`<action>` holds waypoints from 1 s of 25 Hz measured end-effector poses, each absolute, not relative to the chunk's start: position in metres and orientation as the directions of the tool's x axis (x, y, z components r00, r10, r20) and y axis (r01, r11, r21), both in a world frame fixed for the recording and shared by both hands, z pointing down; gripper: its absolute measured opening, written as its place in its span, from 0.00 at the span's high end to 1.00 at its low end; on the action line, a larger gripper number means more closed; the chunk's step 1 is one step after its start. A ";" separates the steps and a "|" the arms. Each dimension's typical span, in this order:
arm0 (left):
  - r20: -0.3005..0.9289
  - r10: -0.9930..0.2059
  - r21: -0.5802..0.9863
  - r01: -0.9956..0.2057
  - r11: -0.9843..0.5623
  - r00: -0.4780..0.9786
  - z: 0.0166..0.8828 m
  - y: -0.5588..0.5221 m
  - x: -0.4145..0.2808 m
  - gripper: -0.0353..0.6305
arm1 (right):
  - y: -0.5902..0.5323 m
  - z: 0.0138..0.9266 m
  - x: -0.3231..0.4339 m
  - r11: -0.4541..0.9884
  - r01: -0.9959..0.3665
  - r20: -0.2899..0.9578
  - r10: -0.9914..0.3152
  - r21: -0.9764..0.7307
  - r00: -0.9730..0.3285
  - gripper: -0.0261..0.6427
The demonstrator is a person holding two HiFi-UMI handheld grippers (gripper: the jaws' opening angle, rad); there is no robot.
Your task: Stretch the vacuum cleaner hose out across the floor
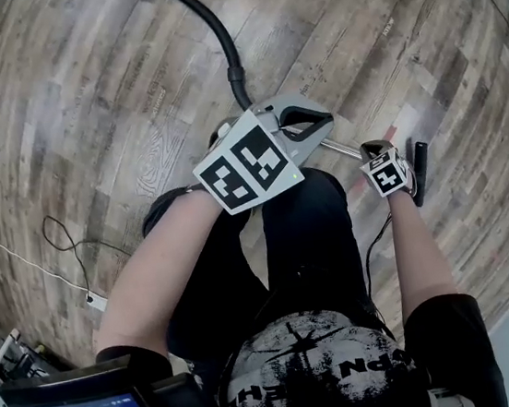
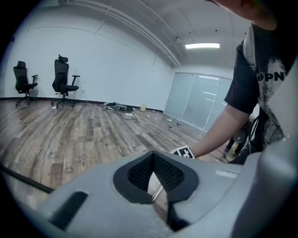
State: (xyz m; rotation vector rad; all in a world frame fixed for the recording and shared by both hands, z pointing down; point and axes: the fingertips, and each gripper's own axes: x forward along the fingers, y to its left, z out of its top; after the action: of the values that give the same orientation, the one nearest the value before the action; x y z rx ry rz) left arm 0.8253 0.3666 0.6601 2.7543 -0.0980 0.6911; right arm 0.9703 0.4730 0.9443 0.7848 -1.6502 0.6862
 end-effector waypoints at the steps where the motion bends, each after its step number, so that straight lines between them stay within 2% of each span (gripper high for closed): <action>1: 0.461 -0.009 0.269 -0.150 -0.951 0.887 0.644 0.368 0.818 0.95 | 0.469 0.918 0.958 0.592 -0.805 0.969 -0.169 -0.047 -0.180 0.95; 7: 0.435 -0.171 0.275 -0.311 -0.910 0.884 0.541 0.378 0.775 0.95 | 0.443 0.721 0.891 0.607 -0.787 0.860 -0.335 -0.115 -0.384 0.95; 11: 0.406 -0.257 0.294 -0.392 -0.872 0.877 0.454 0.389 0.756 0.95 | 0.424 0.559 0.848 0.660 -0.727 0.683 -0.444 -0.187 -0.579 0.95; 14: 0.365 -0.321 0.289 -0.434 -0.853 0.874 0.383 0.389 0.747 0.95 | 0.416 0.442 0.829 0.710 -0.677 0.543 -0.497 -0.193 -0.677 0.95; 19: 0.304 -0.359 0.234 -0.434 -0.870 0.882 0.268 0.388 0.743 0.95 | 0.411 0.289 0.821 0.756 -0.642 0.388 -0.558 -0.125 -0.733 0.95; 22: 0.252 -0.378 0.217 -0.433 -0.875 0.891 0.212 0.383 0.742 0.95 | 0.403 0.233 0.822 0.783 -0.620 0.340 -0.574 -0.037 -0.745 0.95; 25: 0.187 -0.396 0.239 -0.433 -0.869 0.899 0.175 0.385 0.741 0.95 | 0.405 0.200 0.828 0.760 -0.649 0.303 -0.611 -0.037 -0.732 0.95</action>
State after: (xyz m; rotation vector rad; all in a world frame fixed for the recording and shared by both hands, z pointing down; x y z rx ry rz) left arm 0.7412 0.3845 0.1753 2.7892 -0.6211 0.1909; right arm 0.8277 0.4053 0.1996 0.9822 -2.6846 0.2027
